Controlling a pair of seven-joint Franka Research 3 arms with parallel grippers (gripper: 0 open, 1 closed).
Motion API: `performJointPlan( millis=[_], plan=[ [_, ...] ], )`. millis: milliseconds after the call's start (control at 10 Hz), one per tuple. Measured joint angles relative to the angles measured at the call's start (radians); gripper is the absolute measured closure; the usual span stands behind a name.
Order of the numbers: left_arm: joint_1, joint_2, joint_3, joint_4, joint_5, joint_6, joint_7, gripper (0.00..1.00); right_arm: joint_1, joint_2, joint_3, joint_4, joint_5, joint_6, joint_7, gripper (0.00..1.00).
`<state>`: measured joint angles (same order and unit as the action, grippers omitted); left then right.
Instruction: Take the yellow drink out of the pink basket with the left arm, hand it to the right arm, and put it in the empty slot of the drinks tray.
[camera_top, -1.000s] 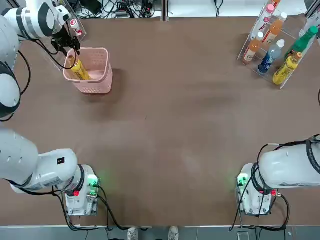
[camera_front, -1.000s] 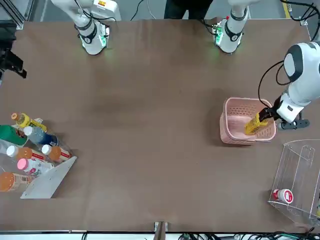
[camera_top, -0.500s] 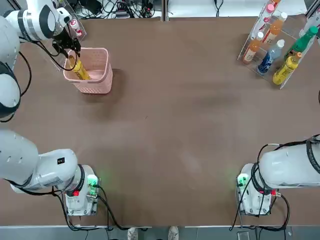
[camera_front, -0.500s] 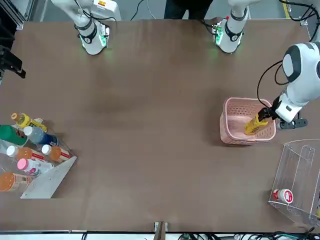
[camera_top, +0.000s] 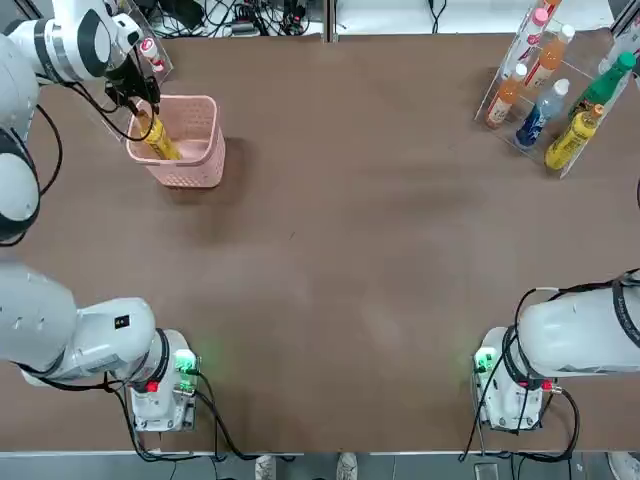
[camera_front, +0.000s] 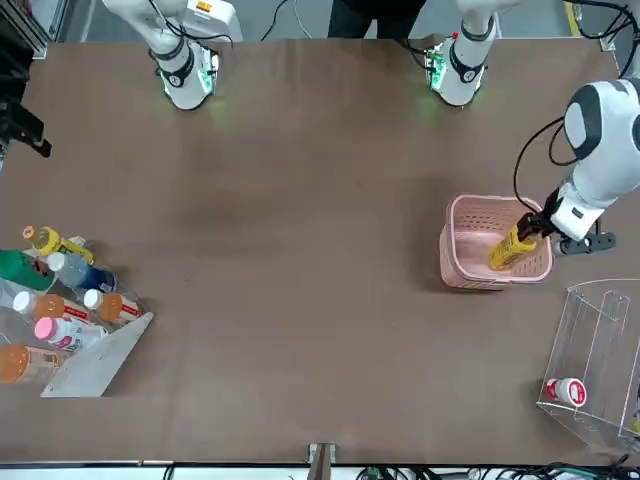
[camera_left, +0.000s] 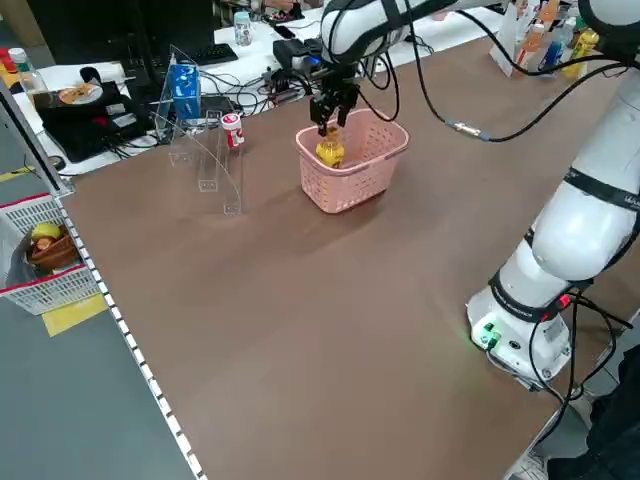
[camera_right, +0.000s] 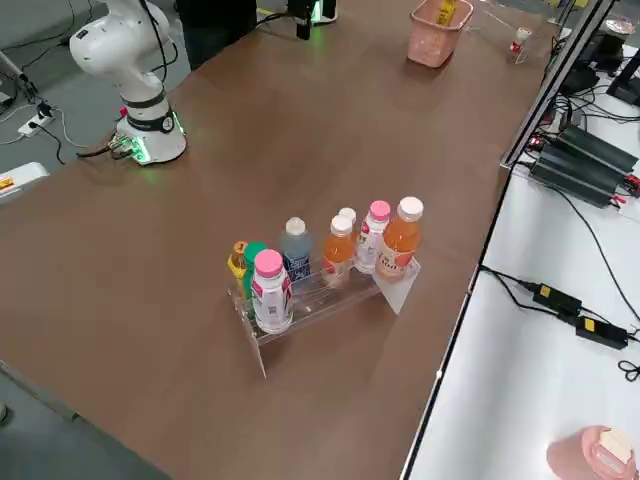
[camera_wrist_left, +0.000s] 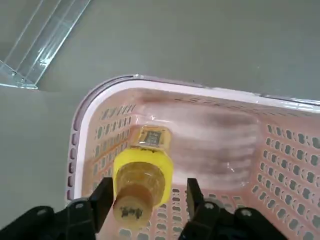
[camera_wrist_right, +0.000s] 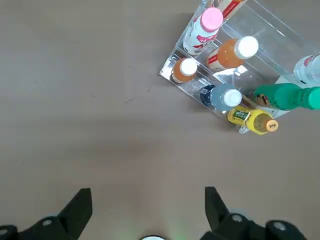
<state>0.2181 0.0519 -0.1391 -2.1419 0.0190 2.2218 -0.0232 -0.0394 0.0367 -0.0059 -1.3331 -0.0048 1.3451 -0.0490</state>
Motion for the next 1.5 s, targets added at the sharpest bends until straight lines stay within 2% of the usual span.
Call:
performJointPlan(
  millis=[300, 700, 800, 1400, 1500],
  plan=[
    [0.000, 0.000, 0.000, -0.011, 0.000, 0.000, -0.001, 0.32, 0.000, 0.000, 0.000, 0.000, 0.000, 0.000, 0.000, 0.00],
    [0.000, -0.001, 0.000, -0.017, 0.000, 0.001, -0.002, 0.40, 0.000, 0.000, 0.000, 0.000, 0.000, 0.009, 0.000, 0.00],
    [0.000, -0.002, 0.000, -0.017, 0.000, 0.002, -0.002, 0.45, 0.000, 0.000, 0.000, 0.000, 0.000, 0.014, 0.000, 0.00],
    [0.000, -0.010, 0.001, -0.017, 0.000, 0.007, -0.001, 0.56, 0.000, 0.000, 0.000, 0.000, 0.000, 0.016, 0.000, 0.00],
    [0.000, -0.010, 0.001, -0.017, 0.000, 0.007, -0.001, 0.64, 0.000, 0.000, 0.000, 0.000, 0.000, 0.016, 0.000, 0.00]
  ],
)
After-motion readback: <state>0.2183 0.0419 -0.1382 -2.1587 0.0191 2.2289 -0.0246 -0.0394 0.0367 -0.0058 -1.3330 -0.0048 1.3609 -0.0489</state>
